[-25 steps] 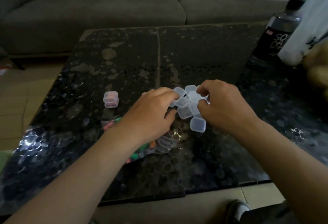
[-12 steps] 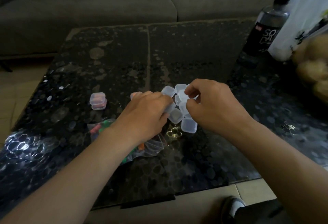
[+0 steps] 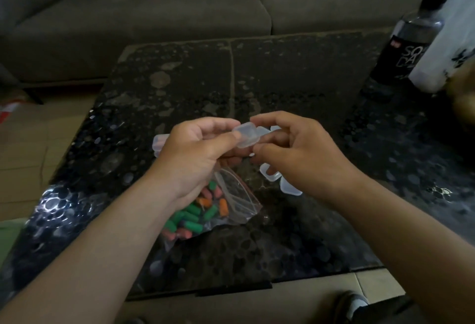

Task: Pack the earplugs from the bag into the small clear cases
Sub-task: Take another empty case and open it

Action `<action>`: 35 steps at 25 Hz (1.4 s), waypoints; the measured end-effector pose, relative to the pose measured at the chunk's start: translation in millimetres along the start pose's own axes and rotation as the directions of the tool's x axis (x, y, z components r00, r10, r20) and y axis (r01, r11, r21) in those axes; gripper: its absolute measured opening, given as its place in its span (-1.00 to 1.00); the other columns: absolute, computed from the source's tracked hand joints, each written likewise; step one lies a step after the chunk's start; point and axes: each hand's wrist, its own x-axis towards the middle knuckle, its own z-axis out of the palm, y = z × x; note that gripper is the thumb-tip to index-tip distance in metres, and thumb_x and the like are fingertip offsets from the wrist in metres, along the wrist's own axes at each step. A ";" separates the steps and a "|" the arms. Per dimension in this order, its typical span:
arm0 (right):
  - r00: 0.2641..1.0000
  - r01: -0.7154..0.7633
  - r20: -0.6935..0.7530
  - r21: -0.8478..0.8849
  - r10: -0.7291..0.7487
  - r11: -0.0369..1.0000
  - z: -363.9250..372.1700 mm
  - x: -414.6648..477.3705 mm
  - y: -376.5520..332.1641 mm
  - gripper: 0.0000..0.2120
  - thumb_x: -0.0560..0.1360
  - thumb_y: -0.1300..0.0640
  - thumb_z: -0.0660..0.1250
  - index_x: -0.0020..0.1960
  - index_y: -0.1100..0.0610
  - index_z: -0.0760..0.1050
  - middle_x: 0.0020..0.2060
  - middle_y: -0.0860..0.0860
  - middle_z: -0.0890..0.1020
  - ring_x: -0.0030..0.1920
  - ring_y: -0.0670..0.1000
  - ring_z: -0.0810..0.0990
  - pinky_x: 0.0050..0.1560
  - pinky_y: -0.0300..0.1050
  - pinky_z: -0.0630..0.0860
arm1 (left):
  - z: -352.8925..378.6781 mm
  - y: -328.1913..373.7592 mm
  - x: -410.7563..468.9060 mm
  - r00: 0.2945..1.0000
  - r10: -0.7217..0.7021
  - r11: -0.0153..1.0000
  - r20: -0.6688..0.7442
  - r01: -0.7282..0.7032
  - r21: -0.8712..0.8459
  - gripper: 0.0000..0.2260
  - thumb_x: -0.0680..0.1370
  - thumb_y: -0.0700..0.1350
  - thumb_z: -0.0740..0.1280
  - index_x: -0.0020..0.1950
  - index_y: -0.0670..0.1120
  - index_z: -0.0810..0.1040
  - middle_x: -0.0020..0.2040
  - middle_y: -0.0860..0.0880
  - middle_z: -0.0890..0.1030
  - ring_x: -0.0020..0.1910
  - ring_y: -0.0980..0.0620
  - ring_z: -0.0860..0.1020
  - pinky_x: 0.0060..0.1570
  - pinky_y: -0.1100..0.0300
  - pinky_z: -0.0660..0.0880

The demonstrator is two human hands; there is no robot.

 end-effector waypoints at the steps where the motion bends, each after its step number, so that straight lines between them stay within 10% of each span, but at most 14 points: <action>1: 1.000 -0.005 0.001 0.068 0.005 0.998 2.8 1.2 -1.7 -0.64 0.54 0.22 0.40 0.31 0.01 0.50 -0.23 -0.09 0.74 -0.19 -0.11 0.72 -0.18 -0.15 0.64 | -3.3 0.8 -2.0 1.000 -0.001 1.000 0.023 0.001 -0.018 -0.84 0.58 -0.30 0.39 0.15 -0.21 0.65 0.00 -0.18 0.75 0.01 -0.11 0.74 0.12 -0.04 0.64; 13: 0.999 -0.013 0.039 0.313 0.000 0.950 28.3 14.6 -4.4 -0.75 0.55 0.26 0.39 0.21 0.08 0.58 -0.16 0.02 0.75 -0.10 -0.02 0.74 -0.23 -0.21 0.58 | -32.0 0.0 -12.9 0.961 0.271 0.855 0.057 -0.268 0.444 -0.84 0.53 -0.10 0.51 0.06 0.12 0.71 -0.05 0.04 0.75 -0.07 0.11 0.73 0.03 -0.04 0.68; 20: 0.999 0.023 0.041 0.241 -0.034 0.970 30.7 12.1 -3.1 -0.74 0.55 0.27 0.40 0.19 0.03 0.58 -0.18 0.02 0.75 -0.13 -0.01 0.74 -0.17 -0.05 0.65 | -33.9 -2.5 -12.9 0.910 0.398 0.686 0.118 -0.380 0.621 -0.60 0.47 0.04 0.45 0.28 -0.06 0.69 -0.01 0.09 0.71 -0.07 0.19 0.69 -0.03 0.05 0.66; 35: 0.983 -0.047 0.185 0.242 0.001 0.969 36.3 9.8 -2.6 -0.61 0.52 0.49 0.30 0.18 0.10 0.61 -0.04 0.03 0.74 -0.08 0.01 0.73 -0.21 -0.16 0.65 | -32.2 6.3 -8.2 0.923 0.352 0.871 -0.156 -0.262 0.416 -0.77 0.62 -0.19 0.36 -0.13 0.05 0.74 -0.24 -0.05 0.74 -0.25 -0.05 0.72 -0.23 -0.04 0.68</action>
